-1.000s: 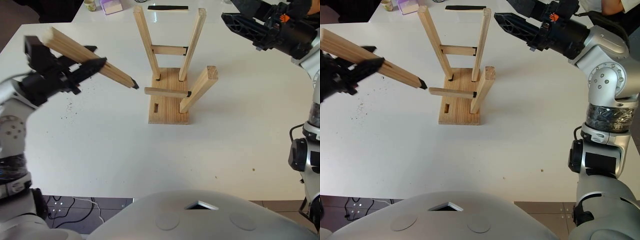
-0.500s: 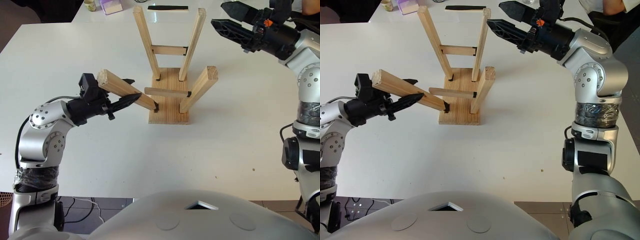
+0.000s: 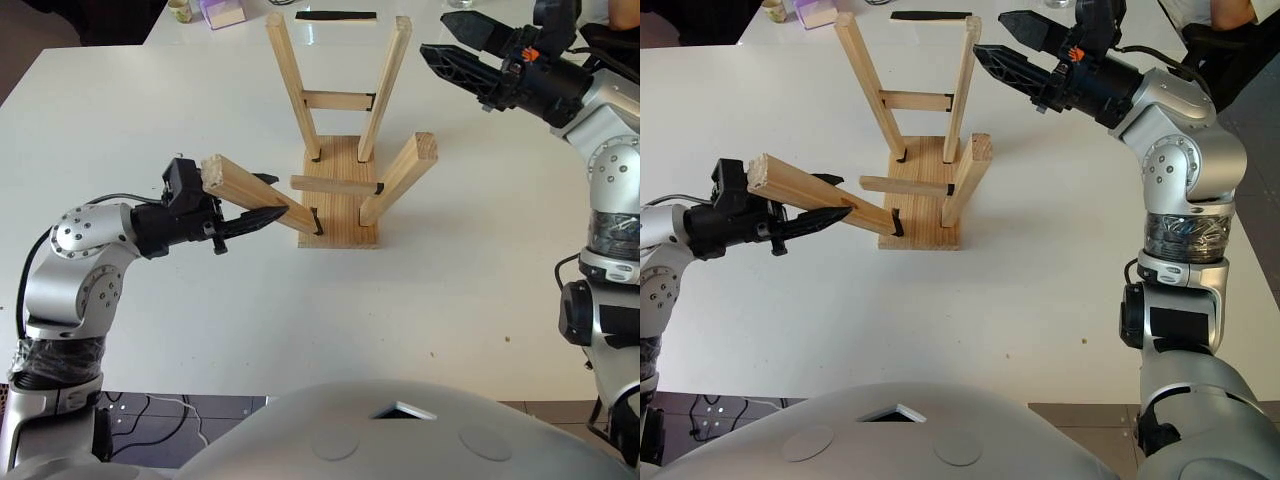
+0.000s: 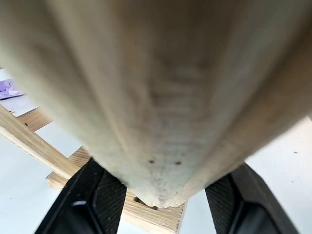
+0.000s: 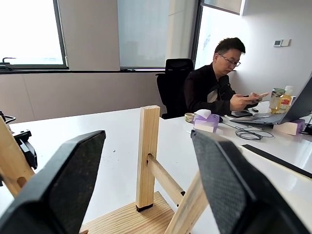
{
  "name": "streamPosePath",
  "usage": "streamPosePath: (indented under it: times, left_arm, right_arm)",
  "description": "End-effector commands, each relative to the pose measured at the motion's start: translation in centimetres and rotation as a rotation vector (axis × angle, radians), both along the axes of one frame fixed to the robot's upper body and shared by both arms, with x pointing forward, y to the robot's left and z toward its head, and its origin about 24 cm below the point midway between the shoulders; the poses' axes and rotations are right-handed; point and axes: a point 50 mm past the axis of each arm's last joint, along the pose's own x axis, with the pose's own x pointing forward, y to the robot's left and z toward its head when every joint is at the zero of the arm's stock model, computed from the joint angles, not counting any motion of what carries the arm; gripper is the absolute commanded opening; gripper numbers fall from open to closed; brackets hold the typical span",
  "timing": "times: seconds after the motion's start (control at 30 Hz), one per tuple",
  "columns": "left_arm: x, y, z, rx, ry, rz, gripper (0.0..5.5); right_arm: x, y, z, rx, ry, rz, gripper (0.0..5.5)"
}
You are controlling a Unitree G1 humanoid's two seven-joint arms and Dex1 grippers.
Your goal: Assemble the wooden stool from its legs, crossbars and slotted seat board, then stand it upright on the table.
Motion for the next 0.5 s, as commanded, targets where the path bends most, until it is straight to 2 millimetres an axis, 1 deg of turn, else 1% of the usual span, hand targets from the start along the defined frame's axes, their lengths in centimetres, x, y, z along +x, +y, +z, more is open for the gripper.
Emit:
streamPosePath:
  times: [0.03, 0.13, 0.27, 0.37, 0.43, 0.5]
  left_arm:
    - [2.2, 1.3, 0.7, 0.093, -0.05, 0.091, 2.06]
    - [2.4, 0.9, 0.5, 0.096, -0.06, 0.074, 2.06]
    - [2.1, 0.6, -0.4, 0.096, -0.044, 0.054, 2.06]
    - [2.0, 1.0, -0.6, 0.125, -0.047, 0.064, 2.06]
    - [1.4, 1.1, -1.8, 0.177, -0.006, 0.038, 2.06]
    - [0.2, 0.5, -3.1, 0.165, 0.071, -0.017, 2.06]
  right_arm:
    - [-0.2, 0.0, -0.2, 0.004, -0.013, -0.022, 3.24]
    - [-0.2, 0.2, -0.3, 0.009, -0.013, -0.021, 3.24]
    - [-0.2, 0.2, -0.3, 0.011, -0.01, -0.023, 3.24]
    - [-0.2, 0.2, -0.4, 0.003, -0.009, -0.021, 3.24]
    - [-0.2, 0.2, -0.4, 0.001, -0.01, -0.022, 3.24]
    - [-0.2, 0.3, -0.4, -0.002, -0.013, -0.021, 3.24]
